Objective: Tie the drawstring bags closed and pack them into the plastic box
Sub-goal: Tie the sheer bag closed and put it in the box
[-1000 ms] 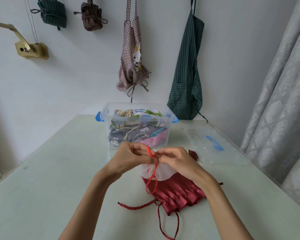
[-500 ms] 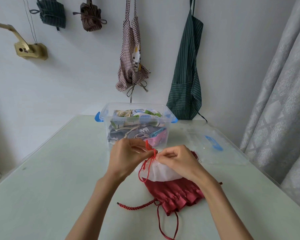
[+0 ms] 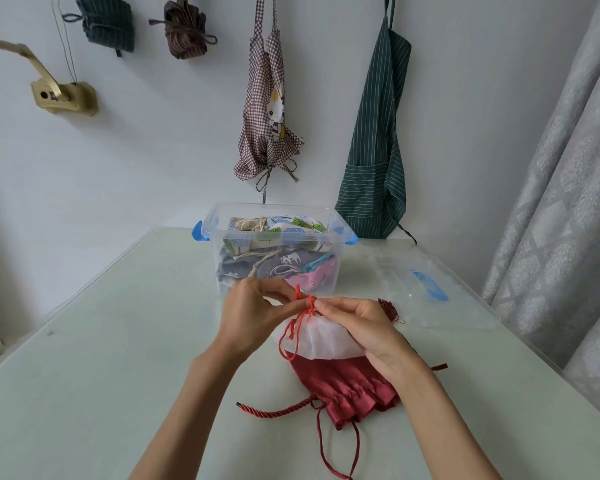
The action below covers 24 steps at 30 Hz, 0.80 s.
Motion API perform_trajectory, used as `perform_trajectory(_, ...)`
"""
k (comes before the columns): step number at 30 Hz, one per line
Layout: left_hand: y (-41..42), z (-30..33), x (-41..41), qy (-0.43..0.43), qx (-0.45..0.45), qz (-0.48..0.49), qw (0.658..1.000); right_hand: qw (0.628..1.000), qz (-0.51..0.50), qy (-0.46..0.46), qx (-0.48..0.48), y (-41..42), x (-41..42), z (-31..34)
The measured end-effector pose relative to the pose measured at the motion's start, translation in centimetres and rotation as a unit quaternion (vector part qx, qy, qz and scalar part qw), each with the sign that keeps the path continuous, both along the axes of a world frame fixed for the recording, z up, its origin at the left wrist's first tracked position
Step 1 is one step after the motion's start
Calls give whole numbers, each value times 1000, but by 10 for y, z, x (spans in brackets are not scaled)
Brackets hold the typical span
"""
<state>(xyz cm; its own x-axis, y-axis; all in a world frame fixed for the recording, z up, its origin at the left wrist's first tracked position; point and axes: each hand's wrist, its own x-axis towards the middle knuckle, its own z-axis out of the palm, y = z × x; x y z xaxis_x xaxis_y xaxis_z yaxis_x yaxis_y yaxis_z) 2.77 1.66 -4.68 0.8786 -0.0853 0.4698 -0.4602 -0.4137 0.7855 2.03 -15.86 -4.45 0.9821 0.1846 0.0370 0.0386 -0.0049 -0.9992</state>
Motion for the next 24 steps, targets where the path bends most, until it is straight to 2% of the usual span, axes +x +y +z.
perform_trajectory(3, 3, 2, 1, 40, -62, -56, 996, 995, -53, -67, -45, 4, 2, 1)
perform_trajectory(5, 3, 5, 0, 65, -119, -70, 988, 976, -116, -143, -113, 6, 6, -2)
perform_trajectory(8, 3, 7, 2, 98, -158, -34, 982, 900, -205, -290, -253, 10, 12, -13)
perform_trajectory(11, 5, 5, 6, 101, -122, -1, 987, 802, -247, -399, -370, 9, 14, -24)
perform_trajectory(16, 8, 1, 10, 107, -56, 49, 991, 732, -259, -443, -449, 0, 17, -30)
perform_trajectory(19, 9, 2, 11, 112, -34, 65, 991, 710, -259, -448, -478, -2, 17, -31)
perform_trajectory(22, 9, -2, 12, 118, 7, 93, 989, 704, -247, -419, -517, 2, 18, -33)
perform_trajectory(24, 9, -6, 12, 131, 47, 113, 984, 740, -192, -341, -547, 3, 18, -31)
